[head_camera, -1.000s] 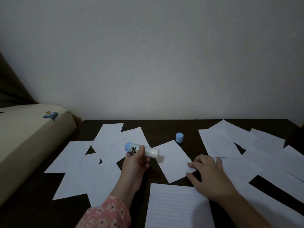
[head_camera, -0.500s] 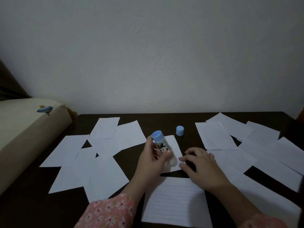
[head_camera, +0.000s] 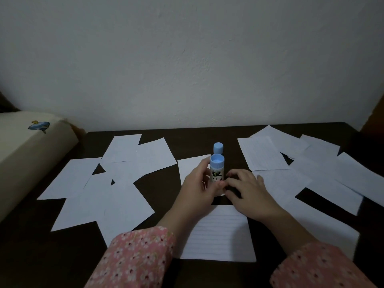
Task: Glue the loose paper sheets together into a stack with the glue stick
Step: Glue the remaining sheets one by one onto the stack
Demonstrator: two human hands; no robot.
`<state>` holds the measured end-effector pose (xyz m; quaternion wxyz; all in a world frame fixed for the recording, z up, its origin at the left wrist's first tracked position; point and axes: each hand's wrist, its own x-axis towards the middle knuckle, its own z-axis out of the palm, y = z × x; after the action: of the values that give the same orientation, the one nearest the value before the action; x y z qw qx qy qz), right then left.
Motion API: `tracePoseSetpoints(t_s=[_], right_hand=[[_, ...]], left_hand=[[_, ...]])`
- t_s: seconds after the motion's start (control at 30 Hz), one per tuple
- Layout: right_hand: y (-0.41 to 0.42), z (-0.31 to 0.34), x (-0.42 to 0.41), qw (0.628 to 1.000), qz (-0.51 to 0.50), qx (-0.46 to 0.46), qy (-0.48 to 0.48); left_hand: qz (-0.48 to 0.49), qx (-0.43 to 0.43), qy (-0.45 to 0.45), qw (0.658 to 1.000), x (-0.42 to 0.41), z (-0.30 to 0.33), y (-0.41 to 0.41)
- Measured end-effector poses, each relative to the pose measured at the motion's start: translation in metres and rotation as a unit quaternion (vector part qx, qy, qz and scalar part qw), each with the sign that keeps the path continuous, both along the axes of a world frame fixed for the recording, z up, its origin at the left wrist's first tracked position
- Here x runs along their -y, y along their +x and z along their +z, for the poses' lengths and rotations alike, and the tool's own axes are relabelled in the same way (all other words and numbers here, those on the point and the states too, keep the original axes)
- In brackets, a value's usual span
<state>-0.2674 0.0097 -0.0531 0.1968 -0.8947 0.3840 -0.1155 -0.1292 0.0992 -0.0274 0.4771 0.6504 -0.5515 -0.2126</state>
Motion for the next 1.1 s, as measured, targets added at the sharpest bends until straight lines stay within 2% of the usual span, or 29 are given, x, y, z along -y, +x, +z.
tracePoseSetpoints(t_s=[0.17,0.47,0.87,0.93,0.97,1.03,1.1], right_hand=[[0.001,0.001,-0.001,1.0,-0.007,0.004,-0.003],[0.002,0.001,-0.001,1.0,-0.012,0.001,0.004],[0.002,0.001,-0.002,1.0,-0.017,0.005,-0.007],[0.002,0.002,-0.003,1.0,-0.013,0.007,-0.011],[0.002,0.003,-0.003,1.0,-0.012,0.005,-0.013],[0.002,0.004,-0.004,1.0,-0.01,0.0,-0.013],[0.002,0.006,-0.006,1.0,-0.011,0.0,-0.005]], left_hand=[[-0.027,0.016,0.019,0.999,-0.003,0.004,0.008],[-0.014,0.01,0.092,0.996,-0.013,-0.002,0.042],[0.002,0.004,0.087,0.996,-0.026,-0.007,0.066],[0.024,-0.048,0.058,0.997,-0.03,-0.004,0.065],[0.044,-0.111,0.033,0.992,-0.031,-0.003,0.064],[0.096,-0.277,-0.029,0.956,-0.032,0.001,0.066],[0.151,-0.388,-0.072,0.906,-0.028,0.004,0.073]])
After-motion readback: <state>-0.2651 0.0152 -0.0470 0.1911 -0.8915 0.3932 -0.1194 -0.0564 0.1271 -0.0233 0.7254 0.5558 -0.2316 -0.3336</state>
